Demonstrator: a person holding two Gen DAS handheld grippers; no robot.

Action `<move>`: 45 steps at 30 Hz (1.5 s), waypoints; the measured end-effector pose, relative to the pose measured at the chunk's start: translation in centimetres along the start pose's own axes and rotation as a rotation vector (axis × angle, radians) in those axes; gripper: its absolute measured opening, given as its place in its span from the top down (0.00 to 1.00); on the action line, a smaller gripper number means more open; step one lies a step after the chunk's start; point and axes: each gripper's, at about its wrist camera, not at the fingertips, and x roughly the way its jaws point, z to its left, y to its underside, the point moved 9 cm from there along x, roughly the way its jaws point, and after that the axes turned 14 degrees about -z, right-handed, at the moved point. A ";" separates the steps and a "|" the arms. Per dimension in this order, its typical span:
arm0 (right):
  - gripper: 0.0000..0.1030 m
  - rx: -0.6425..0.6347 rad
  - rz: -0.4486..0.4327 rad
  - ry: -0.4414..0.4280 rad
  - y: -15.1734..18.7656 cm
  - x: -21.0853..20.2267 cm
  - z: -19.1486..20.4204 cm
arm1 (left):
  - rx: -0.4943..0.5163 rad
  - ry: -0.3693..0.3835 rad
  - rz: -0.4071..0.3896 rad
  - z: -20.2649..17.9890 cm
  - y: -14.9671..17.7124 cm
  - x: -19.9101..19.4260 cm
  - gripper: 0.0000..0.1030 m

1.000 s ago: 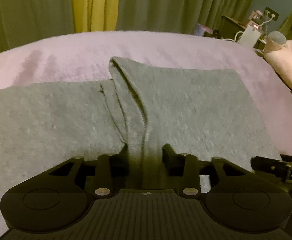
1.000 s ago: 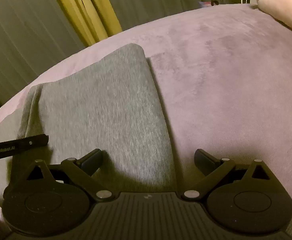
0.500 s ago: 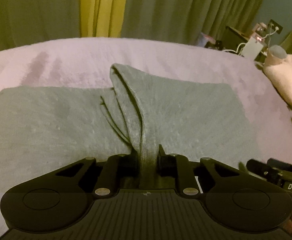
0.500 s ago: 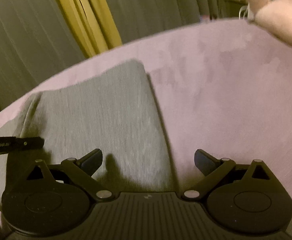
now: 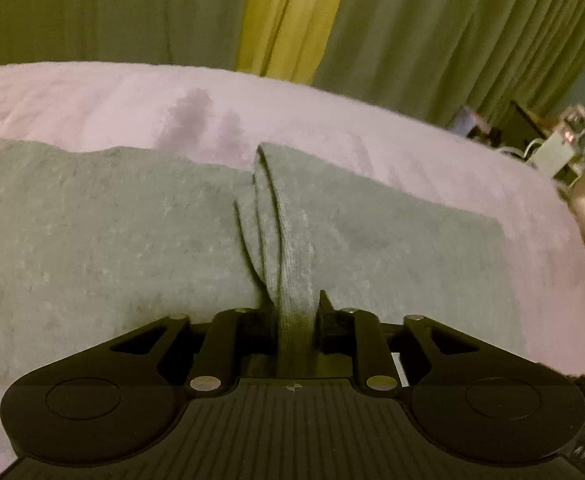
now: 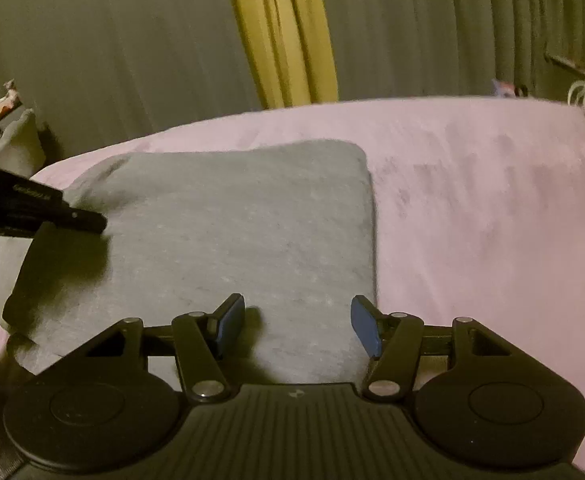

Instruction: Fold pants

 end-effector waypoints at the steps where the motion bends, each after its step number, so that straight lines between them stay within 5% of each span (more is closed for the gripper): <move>1: 0.41 0.015 0.020 0.004 0.2 0.2 -0.3 | 0.026 -0.036 0.021 0.2 0.5 0.5 0.58; 5: 0.40 0.038 0.042 0.034 0.5 0.6 -0.8 | 0.067 -0.064 0.020 -0.3 0.7 -0.2 0.49; 7: 0.40 0.035 0.001 0.029 0.0 -0.1 -0.4 | 0.083 -0.078 -0.014 -0.3 0.2 -1.2 0.29; 10: 0.38 0.025 -0.060 0.027 -0.5 -0.8 -0.2 | 0.097 -0.116 -0.066 0.3 -0.6 -2.9 0.19; 15: 0.28 -0.051 0.033 0.003 1.3 0.6 1.8 | 0.044 -0.156 -0.112 2.2 -1.6 -5.1 0.08; 19: 0.24 -0.225 0.076 0.010 2.5 0.3 4.5 | -0.069 -0.184 -0.150 5.2 -2.7 -7.3 0.08; 23: 0.23 -0.152 0.007 -0.052 1.6 -0.9 4.7 | -0.192 -0.219 -0.186 9.2 -3.4 -9.5 0.07; 25: 0.14 -0.136 -0.033 -0.048 1.1 -1.0 4.7 | -0.238 -0.255 -0.201 11.4 -3.6 -10.3 0.07; 29: 0.04 -0.240 0.125 -0.021 4.1 1.3 5.3 | -0.324 -0.333 -0.235 16.4 -3.7 -12.2 0.07; 33: 0.04 -0.231 0.109 -0.011 4.0 1.5 5.2 | -0.403 -0.376 -0.238 22.0 -2.9 -13.5 0.07; 38: 0.04 -0.192 0.098 -0.020 3.9 1.7 4.8 | -0.579 -0.341 -0.226 27.0 -0.9 -13.9 0.07; 45: 0.04 -0.187 0.076 -0.008 3.8 1.5 5.0 | -0.652 -0.289 -0.219 29.7 -0.2 -12.4 0.07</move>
